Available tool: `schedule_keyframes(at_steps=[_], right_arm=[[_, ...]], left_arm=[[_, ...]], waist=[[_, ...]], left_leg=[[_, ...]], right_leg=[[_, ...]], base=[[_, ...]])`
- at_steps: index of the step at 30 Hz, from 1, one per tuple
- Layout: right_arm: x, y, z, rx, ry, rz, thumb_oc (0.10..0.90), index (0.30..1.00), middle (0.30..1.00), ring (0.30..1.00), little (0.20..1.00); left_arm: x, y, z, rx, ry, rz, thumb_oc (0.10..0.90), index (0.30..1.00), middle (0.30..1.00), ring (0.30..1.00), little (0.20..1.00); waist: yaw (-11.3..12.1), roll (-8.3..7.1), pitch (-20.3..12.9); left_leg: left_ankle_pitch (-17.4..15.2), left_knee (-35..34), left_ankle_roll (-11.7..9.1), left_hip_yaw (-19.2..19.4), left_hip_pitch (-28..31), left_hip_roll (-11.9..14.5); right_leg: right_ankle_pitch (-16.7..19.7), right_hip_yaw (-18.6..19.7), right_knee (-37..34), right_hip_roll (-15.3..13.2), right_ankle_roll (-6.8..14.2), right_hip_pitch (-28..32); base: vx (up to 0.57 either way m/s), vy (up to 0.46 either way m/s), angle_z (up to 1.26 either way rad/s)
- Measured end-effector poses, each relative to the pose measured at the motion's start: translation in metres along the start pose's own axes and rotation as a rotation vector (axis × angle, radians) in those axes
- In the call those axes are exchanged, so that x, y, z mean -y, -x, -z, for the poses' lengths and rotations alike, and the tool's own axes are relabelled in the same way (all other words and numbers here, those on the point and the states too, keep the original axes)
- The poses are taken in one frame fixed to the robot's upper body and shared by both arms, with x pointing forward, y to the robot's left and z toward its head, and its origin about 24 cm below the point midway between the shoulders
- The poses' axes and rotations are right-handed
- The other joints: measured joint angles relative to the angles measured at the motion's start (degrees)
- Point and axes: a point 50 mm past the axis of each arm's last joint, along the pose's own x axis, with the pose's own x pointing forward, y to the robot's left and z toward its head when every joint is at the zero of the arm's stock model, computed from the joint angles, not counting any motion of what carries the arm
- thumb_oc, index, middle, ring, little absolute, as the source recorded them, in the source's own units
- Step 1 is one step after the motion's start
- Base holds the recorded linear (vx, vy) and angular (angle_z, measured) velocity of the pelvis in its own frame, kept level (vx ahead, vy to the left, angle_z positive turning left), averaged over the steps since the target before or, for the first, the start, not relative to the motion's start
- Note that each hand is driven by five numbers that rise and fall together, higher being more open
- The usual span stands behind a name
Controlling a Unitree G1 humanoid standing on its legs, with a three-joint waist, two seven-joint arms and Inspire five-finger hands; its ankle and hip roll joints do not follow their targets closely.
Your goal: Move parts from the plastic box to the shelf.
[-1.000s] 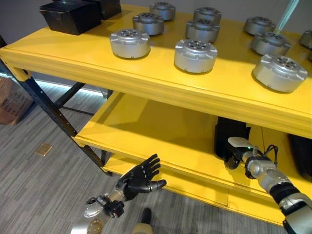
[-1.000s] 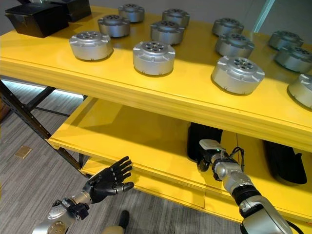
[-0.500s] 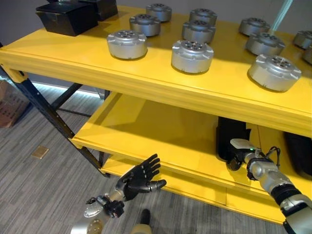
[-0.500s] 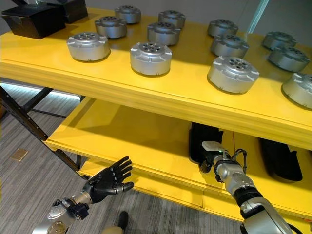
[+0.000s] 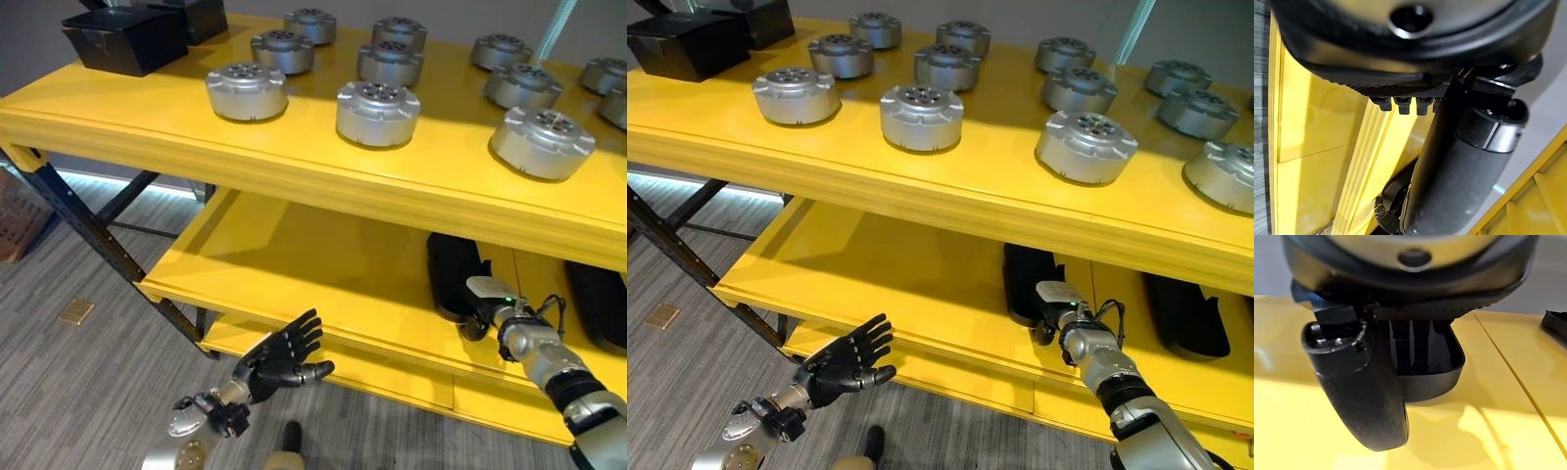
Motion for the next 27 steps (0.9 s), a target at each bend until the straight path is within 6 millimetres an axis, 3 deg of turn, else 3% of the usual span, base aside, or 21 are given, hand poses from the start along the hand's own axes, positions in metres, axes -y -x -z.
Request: schedule_keyframes(at_steps=[12,27], right_arm=[[-0.002,0.003,0.000,0.009,-0.002,0.074,0.900,1.000,1.000,1.000,1.000],[-0.023,0.022,-0.020,0.184,0.016,0.179,0.900,1.000,1.000,1.000,1.000]], left_arm=[[0.000,0.000,0.000,0.000,0.000,0.001,0.900,1.000,1.000,1.000,1.000],[0.002,0.002,0.004,0.002,0.009,0.000,0.900,1.000,1.000,1.000,1.000]], waist=[[-0.5,0.71,0.0],[-3.0,1.97,-0.1]], left_leg=[[0.0,0.0,0.0,0.2,0.0,0.0],[-0.3,0.0,0.3,1.4,0.1,0.1]], right_leg=[[0.1,0.2,0.0,-0.1,0.0,-0.1],[0.1,1.4,0.0,-0.3,0.1,-0.7]], base=[[0.00,0.000,0.00],[0.00,0.011,-0.04]])
